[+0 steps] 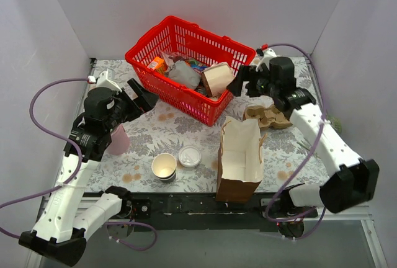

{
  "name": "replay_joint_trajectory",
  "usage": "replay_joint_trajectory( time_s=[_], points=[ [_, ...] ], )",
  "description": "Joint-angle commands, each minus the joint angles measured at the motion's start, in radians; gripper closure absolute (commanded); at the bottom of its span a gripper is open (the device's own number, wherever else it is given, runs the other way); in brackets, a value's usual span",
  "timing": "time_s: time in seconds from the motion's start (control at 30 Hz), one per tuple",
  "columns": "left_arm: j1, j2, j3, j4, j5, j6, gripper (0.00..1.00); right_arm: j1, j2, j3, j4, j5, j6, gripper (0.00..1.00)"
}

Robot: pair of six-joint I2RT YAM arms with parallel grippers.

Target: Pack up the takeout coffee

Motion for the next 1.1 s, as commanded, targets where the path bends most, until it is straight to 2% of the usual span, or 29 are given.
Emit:
replay_joint_trajectory(
  time_s=[0.0, 0.1, 0.17, 0.23, 0.27, 0.33, 0.37, 0.5, 0.57, 0.7, 0.83, 0.93, 1.07],
  points=[
    [-0.003, -0.011, -0.019, -0.028, -0.018, 0.006, 0.02, 0.048, 0.178, 0.195, -0.082, 0.300, 0.129, 0.02],
    [-0.003, -0.015, -0.028, -0.034, -0.054, 0.006, 0.02, 0.080, 0.269, 0.247, -0.111, 0.422, 0.179, 0.02],
    [-0.003, -0.014, -0.029, -0.034, -0.051, 0.009, 0.02, 0.085, 0.301, 0.251, -0.064, 0.424, 0.199, 0.03],
    [-0.003, -0.012, -0.031, -0.037, -0.048, 0.018, 0.02, 0.091, 0.352, 0.272, -0.041, 0.420, 0.203, 0.10],
    [-0.003, -0.009, -0.032, -0.039, -0.050, 0.019, 0.02, 0.093, 0.370, 0.289, -0.054, 0.426, 0.205, 0.15],
    [-0.003, -0.006, -0.034, -0.042, -0.054, 0.022, 0.02, 0.097, 0.427, 0.341, -0.085, 0.459, 0.206, 0.45],
    [-0.001, -0.004, -0.032, -0.042, -0.054, 0.021, 0.02, 0.097, 0.442, 0.350, -0.089, 0.470, 0.205, 0.55],
    [-0.003, -0.001, -0.037, -0.036, -0.053, 0.026, 0.02, 0.096, 0.513, 0.425, -0.106, 0.542, 0.171, 0.65],
    [-0.001, 0.000, -0.036, -0.034, -0.048, 0.029, 0.02, 0.091, 0.551, 0.520, -0.126, 0.571, 0.150, 0.76],
    [-0.001, 0.005, -0.046, -0.036, -0.054, 0.030, 0.02, 0.067, 0.684, 0.693, -0.162, 0.613, 0.099, 0.76],
    [-0.003, 0.008, -0.078, -0.020, -0.055, 0.029, 0.02, 0.022, 0.780, 0.829, -0.179, 0.573, 0.091, 0.76],
    [-0.003, 0.020, -0.080, -0.009, -0.042, 0.032, 0.02, 0.011, 0.803, 0.828, -0.085, 0.512, 0.061, 0.79],
    [-0.003, 0.026, -0.104, 0.006, -0.035, 0.049, 0.02, 0.008, 0.809, 0.772, 0.160, 0.456, -0.013, 0.82]
  ],
)
